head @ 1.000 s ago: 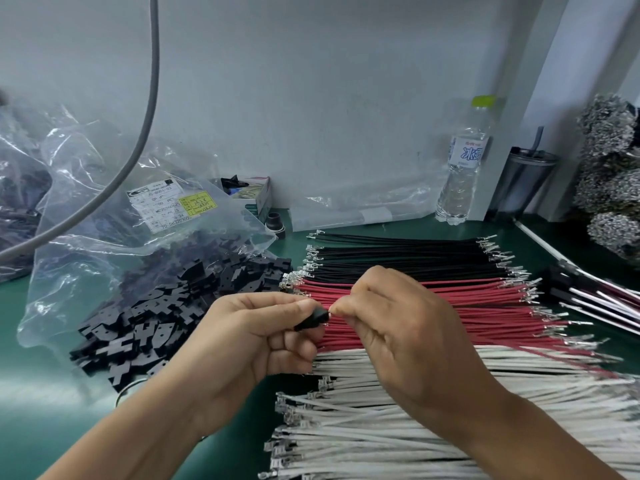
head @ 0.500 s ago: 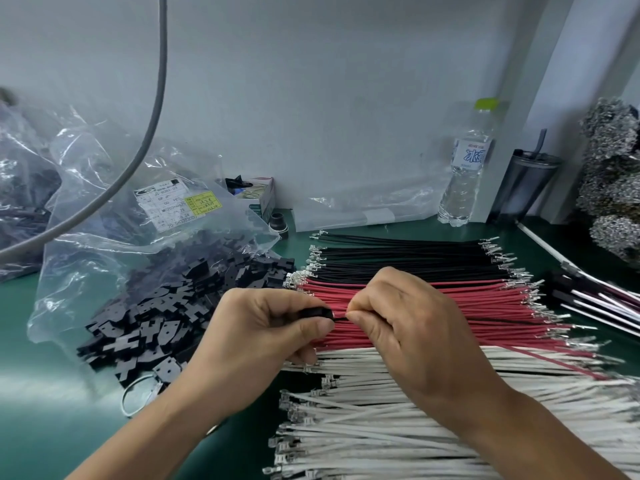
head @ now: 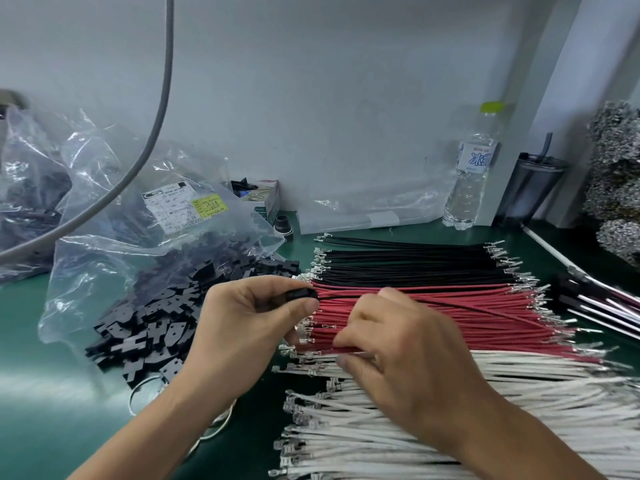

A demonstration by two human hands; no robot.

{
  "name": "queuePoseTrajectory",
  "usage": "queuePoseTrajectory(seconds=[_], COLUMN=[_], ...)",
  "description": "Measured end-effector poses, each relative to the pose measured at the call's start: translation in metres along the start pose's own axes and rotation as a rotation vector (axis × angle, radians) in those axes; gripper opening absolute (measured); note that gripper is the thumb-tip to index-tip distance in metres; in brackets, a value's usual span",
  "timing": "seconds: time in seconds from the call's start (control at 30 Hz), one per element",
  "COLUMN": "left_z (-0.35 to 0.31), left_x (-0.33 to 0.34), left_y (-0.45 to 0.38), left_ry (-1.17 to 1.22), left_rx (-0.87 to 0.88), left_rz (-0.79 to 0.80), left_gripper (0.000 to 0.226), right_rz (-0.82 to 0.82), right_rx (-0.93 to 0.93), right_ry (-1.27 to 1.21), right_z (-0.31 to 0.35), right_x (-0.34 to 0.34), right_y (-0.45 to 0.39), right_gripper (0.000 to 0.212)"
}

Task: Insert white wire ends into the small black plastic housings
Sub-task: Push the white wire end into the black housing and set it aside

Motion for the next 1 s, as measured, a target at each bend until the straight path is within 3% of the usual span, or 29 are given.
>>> queuePoseTrajectory(seconds=[0.07,0.43,0.7,1.0], left_z=[0.001,-0.001,0.0,0.0], left_x=[0.0,-0.004,-0.002,-0.005], left_y=[-0.001,-0.002,-0.001,-0.003], left_ry=[0.003,-0.014,-0.019,-0.007], left_rx=[-0.006,0.007,0.009,-0.017], left_rz=[-0.007,-0.033,-0.022,-0.024], left_gripper=[0.013,0.013,0.015,0.013], right_rz=[0.103,0.021,0.162,0.136], right_rx=[0.025,0.073,0.084,0.107], right_ry=[-0.014,-0.054,-0.094,-0.096], right_z=[0.0,-0.011,-0.019,-0.02], right_x=[0.014,0.006,0.014,0.011], right_y=[0.0,0.0,0.004,0.004], right_gripper=[0.012,0.01,0.012,0.013])
Point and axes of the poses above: each hand's wrist, its own y-axis away from the middle knuckle, its own x-axis out of the palm, z = x × y, the point moved 9 cm from there along -y, towards the middle knuckle, and after that the axes turned 15 degrees about y, right-handed, at the moved point
